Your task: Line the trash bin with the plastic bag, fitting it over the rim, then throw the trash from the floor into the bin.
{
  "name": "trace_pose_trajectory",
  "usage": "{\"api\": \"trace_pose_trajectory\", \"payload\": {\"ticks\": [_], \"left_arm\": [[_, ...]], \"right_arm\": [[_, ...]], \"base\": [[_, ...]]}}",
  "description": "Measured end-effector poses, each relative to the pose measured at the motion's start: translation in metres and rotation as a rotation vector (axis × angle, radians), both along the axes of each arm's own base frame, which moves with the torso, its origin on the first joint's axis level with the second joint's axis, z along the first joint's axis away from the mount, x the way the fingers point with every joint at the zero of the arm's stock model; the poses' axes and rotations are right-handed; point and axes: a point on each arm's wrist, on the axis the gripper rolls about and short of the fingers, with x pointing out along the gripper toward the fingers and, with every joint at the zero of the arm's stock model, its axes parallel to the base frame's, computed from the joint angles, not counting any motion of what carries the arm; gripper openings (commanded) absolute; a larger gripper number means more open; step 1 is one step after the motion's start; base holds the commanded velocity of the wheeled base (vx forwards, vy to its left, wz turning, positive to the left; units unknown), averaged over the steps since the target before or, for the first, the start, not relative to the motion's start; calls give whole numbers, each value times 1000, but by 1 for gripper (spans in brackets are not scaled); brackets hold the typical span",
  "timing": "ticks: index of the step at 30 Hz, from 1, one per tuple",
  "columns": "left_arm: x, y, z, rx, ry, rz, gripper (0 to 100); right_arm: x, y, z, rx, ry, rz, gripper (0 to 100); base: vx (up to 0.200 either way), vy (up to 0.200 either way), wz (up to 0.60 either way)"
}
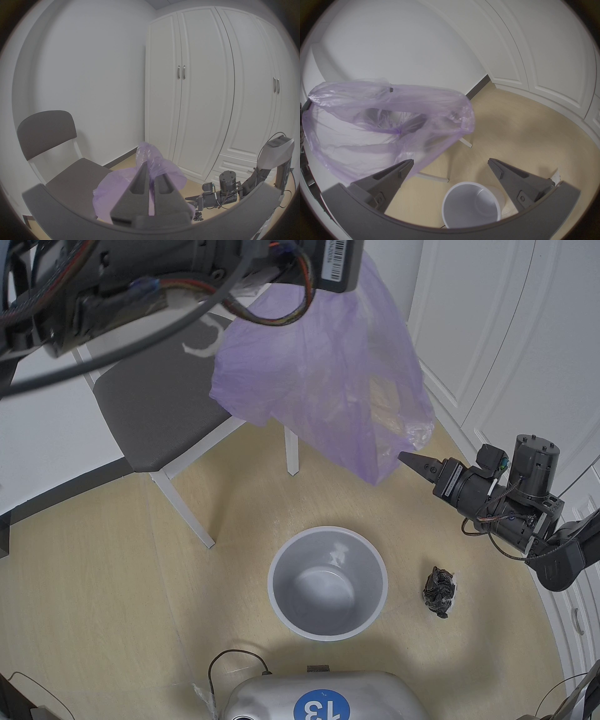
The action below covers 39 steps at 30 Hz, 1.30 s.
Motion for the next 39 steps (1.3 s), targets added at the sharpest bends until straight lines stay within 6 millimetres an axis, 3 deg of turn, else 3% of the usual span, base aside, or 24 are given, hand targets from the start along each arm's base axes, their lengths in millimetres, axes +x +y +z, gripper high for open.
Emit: {"api": "trace_pose_trajectory", "payload": {"ticks": [14, 25, 39], "left_arm": [[-2, -3, -1, -2, 2, -11, 0], [0, -4, -4, 3, 9, 12, 0], [1, -3, -4, 1, 11, 18, 0]], "right_arm": [[5, -19, -6, -2, 27, -30, 100], [-2, -43, 13, -24, 15, -36, 100], [-8, -66, 15, -96, 61, -46, 100]], "base": [[0, 0, 0], [0, 0, 0], [0, 0, 0]]}}
